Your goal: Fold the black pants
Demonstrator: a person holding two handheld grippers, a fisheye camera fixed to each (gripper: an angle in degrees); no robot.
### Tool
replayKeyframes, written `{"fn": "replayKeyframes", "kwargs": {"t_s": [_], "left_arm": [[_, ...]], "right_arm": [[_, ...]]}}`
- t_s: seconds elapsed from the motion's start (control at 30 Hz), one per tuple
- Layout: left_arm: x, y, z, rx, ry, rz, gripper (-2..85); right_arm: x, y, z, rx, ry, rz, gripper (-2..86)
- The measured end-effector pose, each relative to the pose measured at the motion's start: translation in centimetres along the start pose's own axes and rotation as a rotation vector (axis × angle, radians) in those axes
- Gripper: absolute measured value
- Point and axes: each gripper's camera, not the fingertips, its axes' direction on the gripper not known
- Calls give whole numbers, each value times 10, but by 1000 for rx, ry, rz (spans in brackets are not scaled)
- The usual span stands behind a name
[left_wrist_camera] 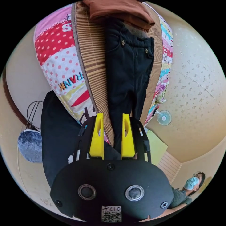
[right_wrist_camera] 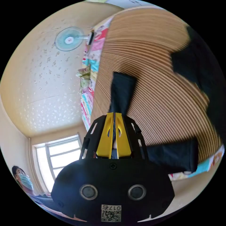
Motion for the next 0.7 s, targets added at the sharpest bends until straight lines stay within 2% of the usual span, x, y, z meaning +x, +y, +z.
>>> {"fn": "replayKeyframes", "kwargs": {"t_s": [0.13,0.33,0.47,0.57,0.7], "left_arm": [[3,-34,-5,44,24,-28,137],[22,-86,-9,118,-77,-18,166],[23,-110,2,137,-48,-33,155],[19,-118,17,135,11,-52,113],[8,-109,23,139,90,-41,60]], "right_arm": [[111,104,-16,-36,-74,285,42],[181,205,-11,22,-194,513,84],[188,205,12,54,-238,532,105],[186,194,32,95,-229,571,114],[170,172,53,139,-215,542,64]]}}
